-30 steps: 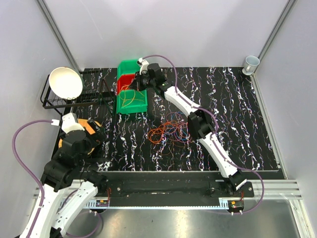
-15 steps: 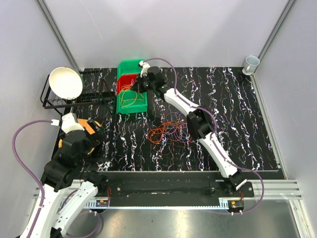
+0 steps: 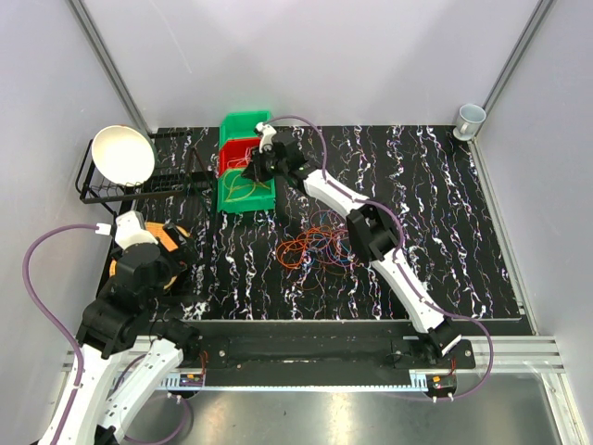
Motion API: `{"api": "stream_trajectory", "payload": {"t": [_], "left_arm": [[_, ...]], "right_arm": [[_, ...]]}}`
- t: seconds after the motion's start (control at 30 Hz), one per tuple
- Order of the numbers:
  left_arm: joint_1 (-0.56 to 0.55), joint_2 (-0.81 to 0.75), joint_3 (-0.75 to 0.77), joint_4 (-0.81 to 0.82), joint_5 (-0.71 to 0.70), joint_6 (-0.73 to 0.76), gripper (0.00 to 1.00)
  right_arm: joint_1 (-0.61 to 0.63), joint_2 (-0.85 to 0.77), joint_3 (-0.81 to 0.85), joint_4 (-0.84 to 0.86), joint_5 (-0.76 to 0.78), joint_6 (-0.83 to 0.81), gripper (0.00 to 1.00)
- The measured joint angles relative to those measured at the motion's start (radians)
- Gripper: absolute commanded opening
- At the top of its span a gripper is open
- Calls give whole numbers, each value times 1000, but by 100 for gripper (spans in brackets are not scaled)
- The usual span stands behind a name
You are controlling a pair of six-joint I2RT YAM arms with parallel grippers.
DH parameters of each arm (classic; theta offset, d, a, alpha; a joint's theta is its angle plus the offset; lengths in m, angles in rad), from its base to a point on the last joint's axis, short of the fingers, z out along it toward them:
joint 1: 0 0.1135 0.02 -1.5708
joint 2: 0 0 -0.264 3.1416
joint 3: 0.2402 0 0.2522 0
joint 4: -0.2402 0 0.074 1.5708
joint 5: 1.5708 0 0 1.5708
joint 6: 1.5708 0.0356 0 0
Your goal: Untangle the cables
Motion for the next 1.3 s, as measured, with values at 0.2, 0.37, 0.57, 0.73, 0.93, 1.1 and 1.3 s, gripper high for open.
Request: {"api": "stream_trajectory", "payload": {"t": [0.2, 0.37, 0.57, 0.73, 0.93, 1.1, 1.3], "left_arm": [[0, 0, 0, 0, 0, 0, 99], [0, 0, 0, 0, 1, 0, 99], [0, 0, 0, 0, 7, 0, 99], [0, 0, 0, 0, 12, 0, 99], [0, 0, 0, 1, 15, 1, 99], [0, 4, 0, 4, 30, 19, 99], [0, 10, 0, 59, 70, 63, 99]], "right_arm": [[1, -31, -8, -10, 8, -10, 47], [1, -92, -15, -18, 9, -12, 49], [1, -216, -92, -16, 10, -12, 52], [1, -375, -276, 1, 27, -14, 59], [2, -649, -651, 82, 116, -26, 85], [0, -852, -912, 152, 192, -20, 100], [-24, -956, -1072, 199, 214, 49, 100]]}}
